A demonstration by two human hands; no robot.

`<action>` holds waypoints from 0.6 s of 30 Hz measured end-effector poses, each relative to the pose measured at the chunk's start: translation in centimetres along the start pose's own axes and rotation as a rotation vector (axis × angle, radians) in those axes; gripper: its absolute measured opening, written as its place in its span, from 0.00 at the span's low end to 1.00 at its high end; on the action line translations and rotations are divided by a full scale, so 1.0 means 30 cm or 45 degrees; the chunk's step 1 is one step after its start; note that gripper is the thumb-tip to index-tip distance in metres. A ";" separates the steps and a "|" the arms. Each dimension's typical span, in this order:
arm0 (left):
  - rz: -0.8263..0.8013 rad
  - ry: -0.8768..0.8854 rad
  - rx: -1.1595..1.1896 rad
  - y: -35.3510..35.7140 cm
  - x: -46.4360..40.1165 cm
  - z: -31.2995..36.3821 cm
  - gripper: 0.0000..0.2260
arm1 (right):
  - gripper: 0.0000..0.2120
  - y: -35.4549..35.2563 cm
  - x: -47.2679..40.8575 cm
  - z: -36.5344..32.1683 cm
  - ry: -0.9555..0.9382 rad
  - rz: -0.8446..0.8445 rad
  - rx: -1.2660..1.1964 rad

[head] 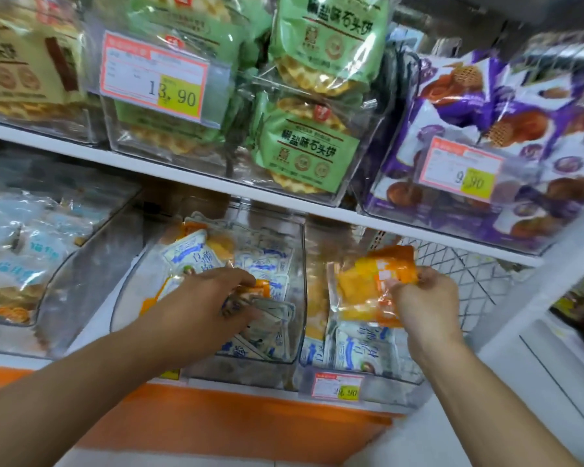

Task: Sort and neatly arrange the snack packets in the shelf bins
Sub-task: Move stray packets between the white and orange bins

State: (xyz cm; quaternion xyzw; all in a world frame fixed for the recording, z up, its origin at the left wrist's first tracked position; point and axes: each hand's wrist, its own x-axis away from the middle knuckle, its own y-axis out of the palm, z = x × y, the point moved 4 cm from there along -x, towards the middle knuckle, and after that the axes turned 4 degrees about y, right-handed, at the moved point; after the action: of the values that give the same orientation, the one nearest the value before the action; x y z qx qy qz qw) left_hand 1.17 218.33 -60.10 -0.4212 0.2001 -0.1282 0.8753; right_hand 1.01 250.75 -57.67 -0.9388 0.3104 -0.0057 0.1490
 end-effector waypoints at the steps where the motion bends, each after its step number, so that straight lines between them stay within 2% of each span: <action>1: -0.001 -0.002 -0.005 0.006 -0.002 0.009 0.18 | 0.08 0.001 -0.002 0.008 -0.012 -0.046 0.031; 4: 0.037 -0.013 -0.073 0.012 -0.002 0.023 0.20 | 0.07 0.058 0.016 0.007 -0.072 -0.323 0.145; 6: 0.069 -0.002 -0.090 0.013 -0.005 0.018 0.19 | 0.10 0.096 0.012 0.012 -0.196 -0.493 0.374; 11: 0.079 0.054 -0.108 0.023 -0.027 0.025 0.23 | 0.16 0.069 -0.041 0.022 -0.388 -0.493 0.646; 13: 0.056 0.069 -0.110 0.040 -0.033 0.028 0.25 | 0.29 0.056 -0.054 0.031 -0.455 -0.577 0.876; 14: 0.037 0.070 -0.117 0.051 -0.037 0.024 0.26 | 0.31 0.051 -0.058 0.034 -0.464 -0.616 0.960; 18: -0.013 0.053 -0.132 0.082 -0.049 -0.006 0.26 | 0.30 0.054 -0.070 0.045 -0.442 -0.710 1.053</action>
State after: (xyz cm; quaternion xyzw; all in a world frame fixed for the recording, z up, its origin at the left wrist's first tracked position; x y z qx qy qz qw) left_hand -0.07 220.29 -61.79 -0.4642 0.2224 -0.1309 0.8473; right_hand -1.50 251.11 -59.25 -0.8356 -0.0086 -0.0117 0.5492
